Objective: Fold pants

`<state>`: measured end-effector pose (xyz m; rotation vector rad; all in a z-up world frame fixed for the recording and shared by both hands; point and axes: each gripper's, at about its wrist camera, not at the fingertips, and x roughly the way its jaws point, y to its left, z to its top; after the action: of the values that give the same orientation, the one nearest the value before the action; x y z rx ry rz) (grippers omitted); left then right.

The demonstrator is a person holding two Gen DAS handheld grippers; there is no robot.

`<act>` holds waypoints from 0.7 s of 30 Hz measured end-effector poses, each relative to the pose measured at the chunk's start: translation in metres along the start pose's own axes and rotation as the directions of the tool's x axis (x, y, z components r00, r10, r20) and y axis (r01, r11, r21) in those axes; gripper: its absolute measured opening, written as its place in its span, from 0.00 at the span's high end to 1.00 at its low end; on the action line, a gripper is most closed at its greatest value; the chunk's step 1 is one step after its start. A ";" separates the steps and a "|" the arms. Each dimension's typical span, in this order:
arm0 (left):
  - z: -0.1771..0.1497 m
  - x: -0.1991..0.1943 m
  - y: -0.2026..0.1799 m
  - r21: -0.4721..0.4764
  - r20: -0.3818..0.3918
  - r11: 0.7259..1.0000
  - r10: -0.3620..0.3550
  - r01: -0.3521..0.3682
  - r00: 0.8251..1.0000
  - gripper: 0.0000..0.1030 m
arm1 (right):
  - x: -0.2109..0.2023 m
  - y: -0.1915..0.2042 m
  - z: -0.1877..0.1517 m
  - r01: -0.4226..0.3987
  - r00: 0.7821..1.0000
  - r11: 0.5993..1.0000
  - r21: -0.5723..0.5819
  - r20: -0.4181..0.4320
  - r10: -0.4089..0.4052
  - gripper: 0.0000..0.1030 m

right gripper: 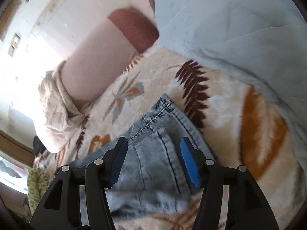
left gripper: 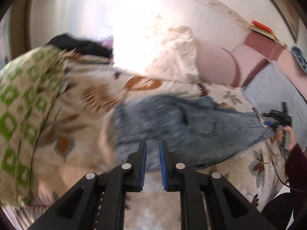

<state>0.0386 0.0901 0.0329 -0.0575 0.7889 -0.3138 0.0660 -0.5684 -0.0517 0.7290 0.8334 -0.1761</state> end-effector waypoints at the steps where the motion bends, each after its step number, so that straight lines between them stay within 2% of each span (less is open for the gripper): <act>1: 0.004 0.002 -0.007 0.016 0.009 1.000 -0.006 0.006 1.000 0.83 | 0.010 0.001 0.002 0.001 1.000 1.000 0.002 -0.021 -0.001 0.45; 6: 0.017 0.028 -0.031 0.015 0.017 0.998 -0.059 0.058 0.998 0.83 | 0.046 -0.002 0.004 0.023 0.997 1.000 0.000 -0.070 -0.023 0.46; 7: 0.017 0.034 -0.033 0.011 0.014 0.998 -0.067 0.066 0.998 0.83 | 0.047 0.002 0.003 0.036 0.997 0.999 -0.038 -0.069 -0.039 0.50; 8: 0.017 0.040 -0.036 0.006 0.009 0.997 -0.074 0.074 0.997 0.83 | 0.048 0.007 0.003 0.056 0.996 0.995 -0.078 -0.068 -0.062 0.66; 9: 0.016 0.045 -0.038 0.004 0.003 0.997 -0.079 0.079 0.997 0.83 | 0.048 0.009 0.003 0.086 0.993 0.990 -0.110 -0.068 -0.093 0.77; 11: 0.013 0.056 -0.041 0.000 -0.012 0.996 -0.085 0.085 0.996 0.83 | 0.045 0.010 0.004 0.088 0.993 0.988 -0.131 -0.063 -0.097 0.82; 17: -0.002 0.079 -0.040 -0.030 -0.058 0.996 -0.086 0.084 0.995 0.83 | 0.032 0.020 0.014 0.096 0.995 0.985 -0.141 0.050 -0.090 0.85; 21: -0.009 0.087 -0.047 -0.010 -0.081 0.996 -0.087 0.087 0.993 0.83 | 0.023 0.031 0.026 0.148 0.977 0.978 -0.147 0.175 -0.121 0.85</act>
<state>0.0776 0.0201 -0.0252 -0.0863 0.8695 -0.3979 0.1103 -0.5598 -0.0407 0.5004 0.7289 -0.2850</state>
